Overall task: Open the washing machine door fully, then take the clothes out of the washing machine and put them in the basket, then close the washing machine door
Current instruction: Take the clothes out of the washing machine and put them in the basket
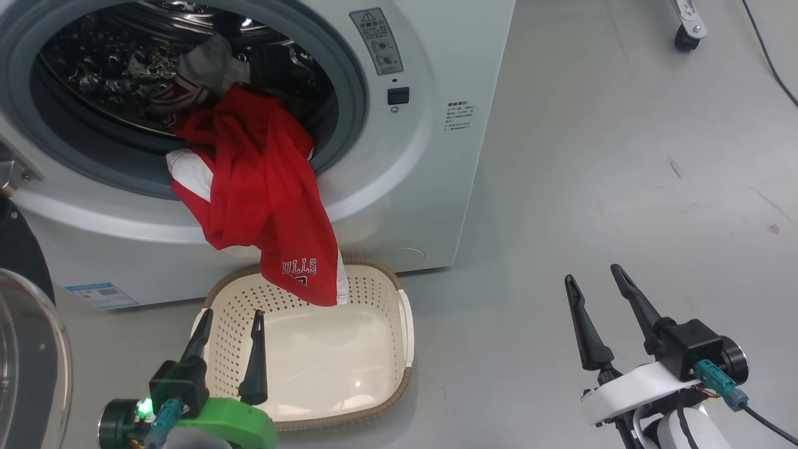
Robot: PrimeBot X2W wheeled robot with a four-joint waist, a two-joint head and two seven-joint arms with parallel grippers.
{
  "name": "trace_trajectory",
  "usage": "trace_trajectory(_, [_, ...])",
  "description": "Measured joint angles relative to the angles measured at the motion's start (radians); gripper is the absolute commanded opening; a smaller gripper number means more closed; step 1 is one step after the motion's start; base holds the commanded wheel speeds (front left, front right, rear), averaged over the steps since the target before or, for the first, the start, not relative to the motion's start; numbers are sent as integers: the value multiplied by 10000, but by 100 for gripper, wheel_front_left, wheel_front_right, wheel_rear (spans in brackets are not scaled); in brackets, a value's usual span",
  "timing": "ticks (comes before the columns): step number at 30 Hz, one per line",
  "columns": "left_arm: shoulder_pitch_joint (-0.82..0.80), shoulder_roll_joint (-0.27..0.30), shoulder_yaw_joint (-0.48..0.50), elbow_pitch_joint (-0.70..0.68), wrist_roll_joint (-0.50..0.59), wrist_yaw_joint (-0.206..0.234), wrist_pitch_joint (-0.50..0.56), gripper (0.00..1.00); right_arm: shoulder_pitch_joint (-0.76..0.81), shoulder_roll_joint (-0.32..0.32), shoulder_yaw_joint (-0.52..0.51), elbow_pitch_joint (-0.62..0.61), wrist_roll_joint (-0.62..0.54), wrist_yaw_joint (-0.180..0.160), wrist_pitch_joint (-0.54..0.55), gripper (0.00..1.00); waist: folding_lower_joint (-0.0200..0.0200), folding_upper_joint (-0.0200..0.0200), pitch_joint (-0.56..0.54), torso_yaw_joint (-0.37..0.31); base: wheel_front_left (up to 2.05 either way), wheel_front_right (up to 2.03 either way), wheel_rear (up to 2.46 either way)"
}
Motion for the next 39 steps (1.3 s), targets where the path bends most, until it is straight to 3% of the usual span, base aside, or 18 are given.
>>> trace_trajectory(20, [-2394,159,259,1661,-698,-426,2002,100,-653,15,314,-320,33,13,0,100,0,0,1395,-809,0,0,0])
trace_trajectory(39, [-5511,1714,1003,2481,-761,-616,3549,100,-1361,102,464,-341,514,29,0,100,0,0,2623,-1959,0,0,0])
